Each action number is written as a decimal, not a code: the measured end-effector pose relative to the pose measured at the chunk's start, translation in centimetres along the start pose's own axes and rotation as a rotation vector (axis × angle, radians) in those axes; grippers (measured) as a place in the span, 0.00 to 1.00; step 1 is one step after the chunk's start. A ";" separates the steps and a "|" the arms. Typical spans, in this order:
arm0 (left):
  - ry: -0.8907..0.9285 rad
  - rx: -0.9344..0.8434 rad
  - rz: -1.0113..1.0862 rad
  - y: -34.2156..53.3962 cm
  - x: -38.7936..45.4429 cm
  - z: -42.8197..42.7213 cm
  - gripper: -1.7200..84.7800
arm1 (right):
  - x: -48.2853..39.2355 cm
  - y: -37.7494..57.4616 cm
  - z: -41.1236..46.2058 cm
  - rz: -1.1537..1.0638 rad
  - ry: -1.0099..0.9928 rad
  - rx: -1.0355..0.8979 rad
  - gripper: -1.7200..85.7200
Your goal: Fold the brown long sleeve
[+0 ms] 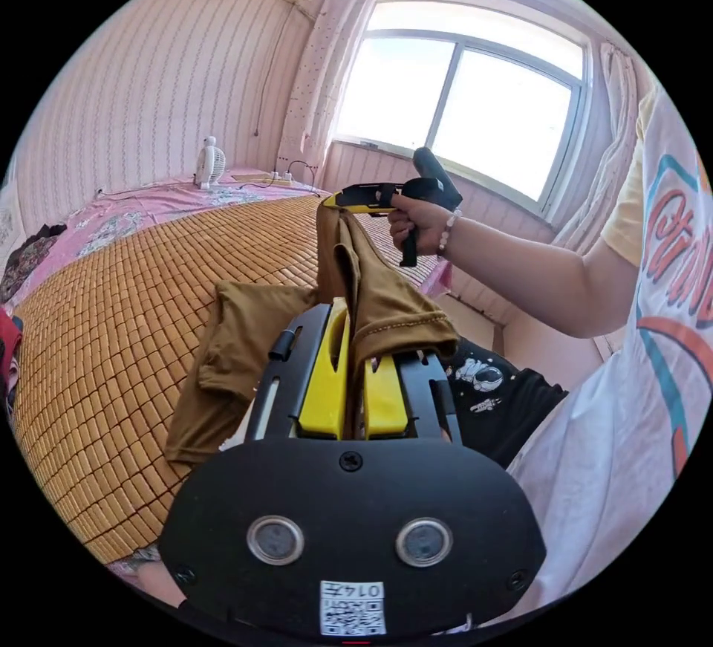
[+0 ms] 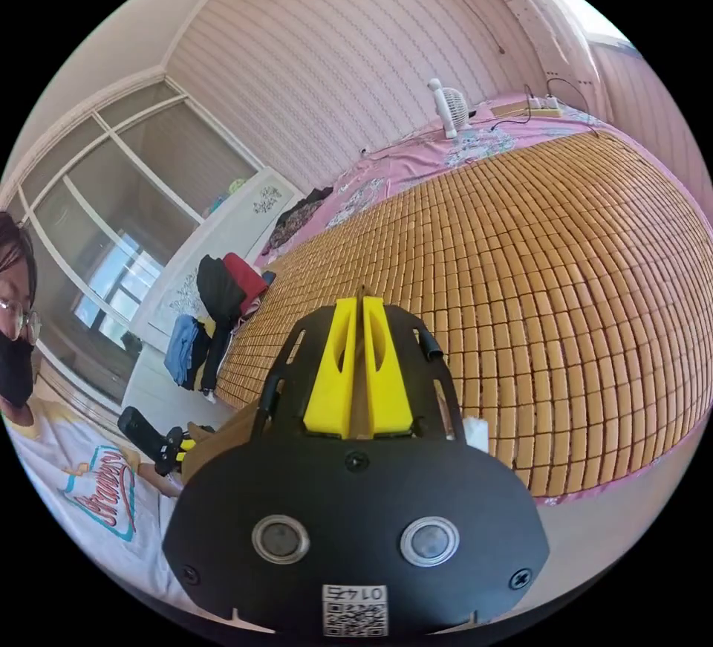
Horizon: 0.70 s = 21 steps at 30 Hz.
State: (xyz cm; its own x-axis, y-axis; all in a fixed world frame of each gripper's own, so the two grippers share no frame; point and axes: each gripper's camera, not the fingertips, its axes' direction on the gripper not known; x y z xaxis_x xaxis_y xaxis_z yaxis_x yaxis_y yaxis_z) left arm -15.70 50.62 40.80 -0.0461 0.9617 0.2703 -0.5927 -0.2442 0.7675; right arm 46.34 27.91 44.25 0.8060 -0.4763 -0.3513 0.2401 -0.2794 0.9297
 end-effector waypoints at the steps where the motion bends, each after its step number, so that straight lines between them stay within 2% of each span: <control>1: -0.047 -0.001 -0.038 0.2 -1.9 -0.9 0.02 | -0.7 -0.6 1.5 -0.006 -0.002 -0.025 0.05; 4: -0.247 -0.089 -0.211 2.0 -8.4 -2.1 0.06 | -3.7 -2.6 9.8 -0.045 0.036 -0.117 0.11; 6: -0.295 -0.163 -0.374 3.9 -13.1 -2.5 0.09 | -4.8 -2.9 15.7 -0.076 0.090 -0.188 0.14; 10: -0.168 -0.194 -0.646 7.5 -20.5 -4.6 0.14 | -6.5 -1.6 20.7 -0.194 0.165 -0.252 0.16; 13: -0.202 -0.172 -0.665 7.4 -21.9 -4.8 0.16 | -7.1 -0.5 23.8 -0.288 0.299 -0.296 0.19; 17: -0.204 -0.231 -0.666 5.7 -22.6 -1.7 0.19 | -7.0 1.4 29.8 -0.335 0.388 -0.459 0.19; 21: -0.255 -0.313 -0.606 3.5 -21.6 1.3 0.13 | -9.5 4.6 30.9 -0.460 0.389 -0.396 0.13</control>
State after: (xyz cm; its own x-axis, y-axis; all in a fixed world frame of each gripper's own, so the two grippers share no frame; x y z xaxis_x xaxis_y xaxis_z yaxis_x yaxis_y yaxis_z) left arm -15.79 28.82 38.41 0.5295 0.8483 0.0071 -0.6587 0.4059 0.6335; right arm 23.04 5.40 48.45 0.6929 -0.0314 -0.7203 0.7200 -0.0223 0.6936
